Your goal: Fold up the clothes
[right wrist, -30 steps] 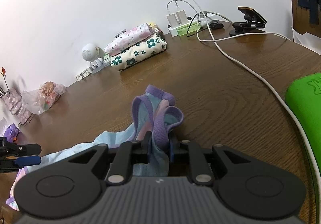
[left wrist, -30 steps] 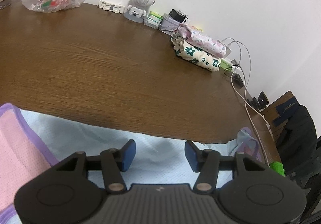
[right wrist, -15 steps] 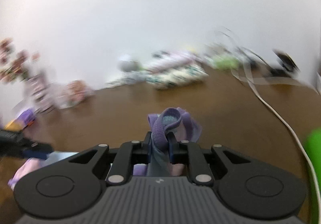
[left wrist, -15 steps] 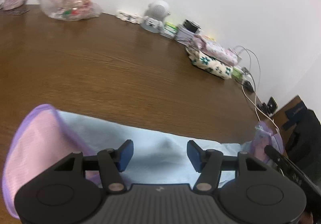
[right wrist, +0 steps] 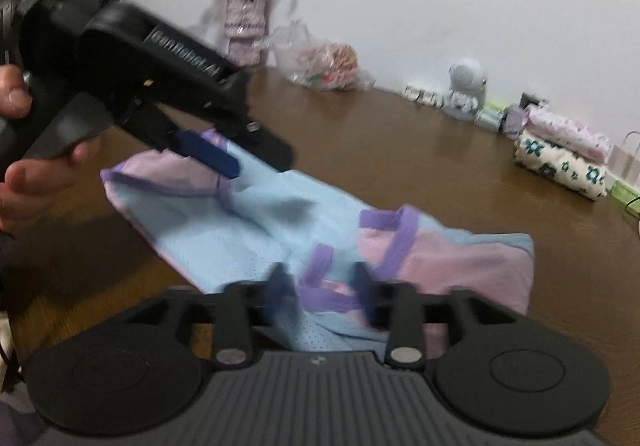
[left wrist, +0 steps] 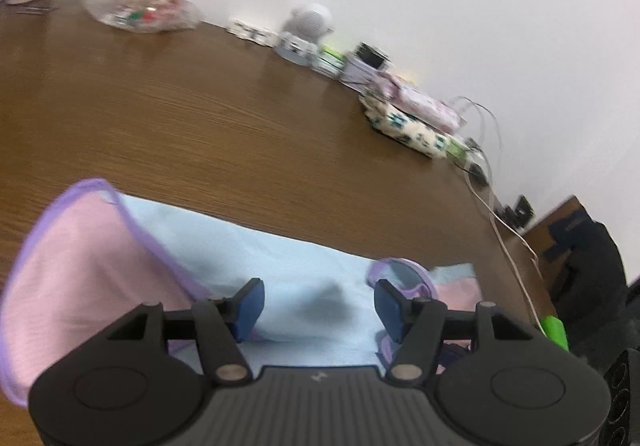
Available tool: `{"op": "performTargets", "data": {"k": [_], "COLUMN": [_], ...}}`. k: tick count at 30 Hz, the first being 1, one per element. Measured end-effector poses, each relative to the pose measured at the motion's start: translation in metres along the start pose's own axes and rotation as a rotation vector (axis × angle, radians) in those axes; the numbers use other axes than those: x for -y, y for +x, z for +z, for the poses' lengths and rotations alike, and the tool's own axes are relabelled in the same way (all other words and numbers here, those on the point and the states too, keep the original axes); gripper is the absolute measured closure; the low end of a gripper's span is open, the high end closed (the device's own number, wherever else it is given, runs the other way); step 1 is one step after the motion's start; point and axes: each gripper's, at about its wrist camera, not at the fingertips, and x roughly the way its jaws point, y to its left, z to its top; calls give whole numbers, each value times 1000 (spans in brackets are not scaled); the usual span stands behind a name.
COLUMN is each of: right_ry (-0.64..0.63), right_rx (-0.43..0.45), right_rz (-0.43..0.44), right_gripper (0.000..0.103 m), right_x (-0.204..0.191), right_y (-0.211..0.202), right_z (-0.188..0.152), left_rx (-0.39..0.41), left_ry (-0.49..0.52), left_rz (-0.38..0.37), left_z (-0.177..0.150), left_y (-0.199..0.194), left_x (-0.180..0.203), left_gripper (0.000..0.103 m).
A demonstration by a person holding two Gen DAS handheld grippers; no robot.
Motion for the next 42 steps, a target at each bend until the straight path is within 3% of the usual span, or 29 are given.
{"op": "performTargets", "data": {"k": [4, 11, 12, 14, 16, 23, 26, 29, 36, 42], "right_ry": [6, 135, 137, 131, 94, -180, -273, -332, -333, -302], "right_rx": [24, 174, 166, 123, 78, 18, -84, -181, -211, -271], "right_rz": [5, 60, 49, 31, 46, 74, 101, 166, 173, 264], "right_gripper": [33, 35, 38, 58, 67, 61, 58, 44, 40, 37], "right_x": [4, 46, 50, 58, 67, 104, 123, 136, 141, 115], "right_y": [-20, -68, -69, -67, -66, -71, -62, -55, -32, 34], "right_z": [-1, 20, 24, 36, 53, 128, 162, 184, 209, 189], "left_rx": [-19, -17, -20, -17, 7, 70, 72, 73, 26, 4], "left_ry": [25, 8, 11, 27, 40, 63, 30, -8, -7, -5], "left_rz": [-1, 43, 59, 93, 137, 284, 321, 331, 333, 318], "left_z": [1, -3, -5, -8, -15, -39, -49, -55, -59, -55], "left_y": [9, 4, 0, -12, -28, -75, -81, -81, -71, -67], "left_x": [9, 8, 8, 9, 8, 3, -6, -17, -27, -29], "left_gripper": [43, 43, 43, 44, 43, 42, 42, 38, 38, 37]}}
